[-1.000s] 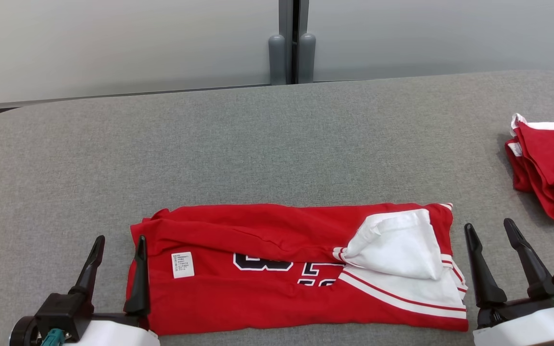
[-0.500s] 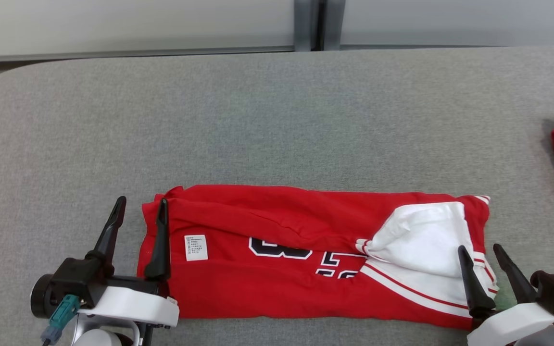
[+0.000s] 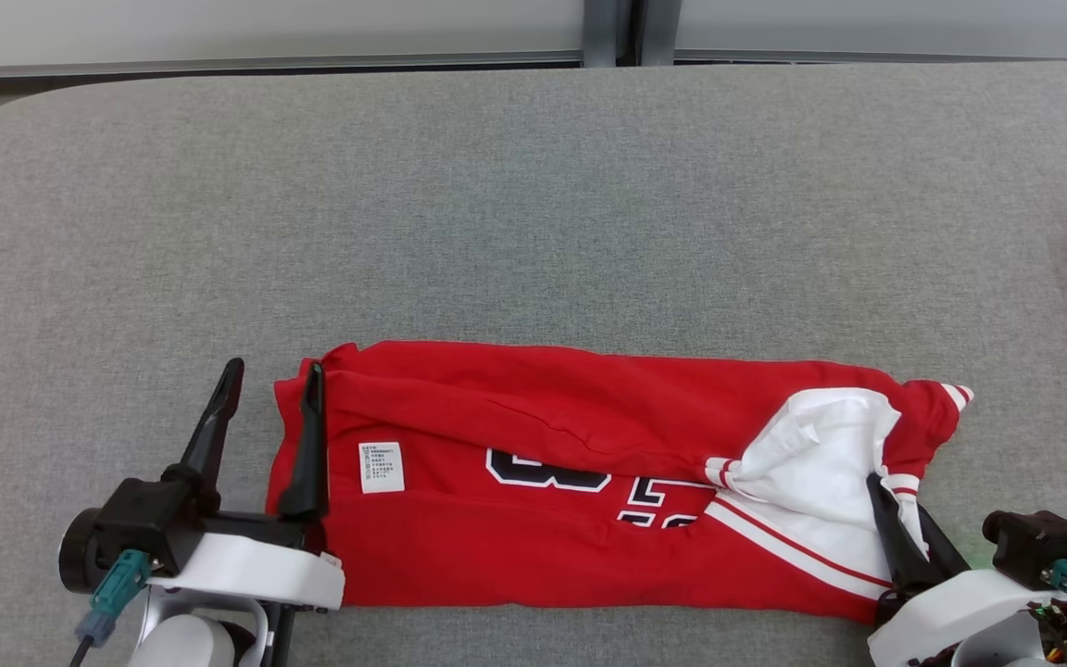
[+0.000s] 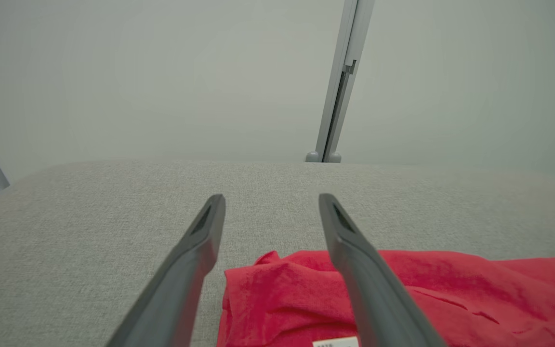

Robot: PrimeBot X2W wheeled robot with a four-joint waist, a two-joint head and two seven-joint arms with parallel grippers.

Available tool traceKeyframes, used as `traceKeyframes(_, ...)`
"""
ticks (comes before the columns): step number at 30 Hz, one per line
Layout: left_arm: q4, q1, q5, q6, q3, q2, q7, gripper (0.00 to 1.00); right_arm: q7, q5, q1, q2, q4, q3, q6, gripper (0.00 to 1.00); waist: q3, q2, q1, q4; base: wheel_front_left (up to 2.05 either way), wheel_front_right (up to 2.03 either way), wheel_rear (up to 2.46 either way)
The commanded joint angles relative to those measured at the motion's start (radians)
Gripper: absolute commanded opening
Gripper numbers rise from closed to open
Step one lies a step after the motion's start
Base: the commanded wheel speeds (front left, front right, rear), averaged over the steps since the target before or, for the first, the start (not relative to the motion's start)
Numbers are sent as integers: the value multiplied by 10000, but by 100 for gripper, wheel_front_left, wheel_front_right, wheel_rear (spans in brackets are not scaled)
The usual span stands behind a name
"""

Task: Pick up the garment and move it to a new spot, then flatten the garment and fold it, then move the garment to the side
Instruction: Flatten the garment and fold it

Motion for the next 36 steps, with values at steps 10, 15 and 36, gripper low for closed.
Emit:
traceKeyframes(10, -12, -171, 254, -100, 399, -72, -12, 100, -385, -57, 295, -1068, -578, -828, -24, 0, 51, 0, 0, -165, 0, 0, 0)
traceKeyframes(15, 97, -85, 302, -202, 508, -202, -12, 100, -402, -168, 640, -1502, -751, -1751, -6, 0, -46, 0, 0, -203, 0, 0, 0)
traceKeyframes(36, 452, -92, 566, -523, 510, -560, -13, 100, 2330, -78, -1104, 290, -4438, 2109, 6, 0, -654, 0, 0, -37, 0, 0, 0)
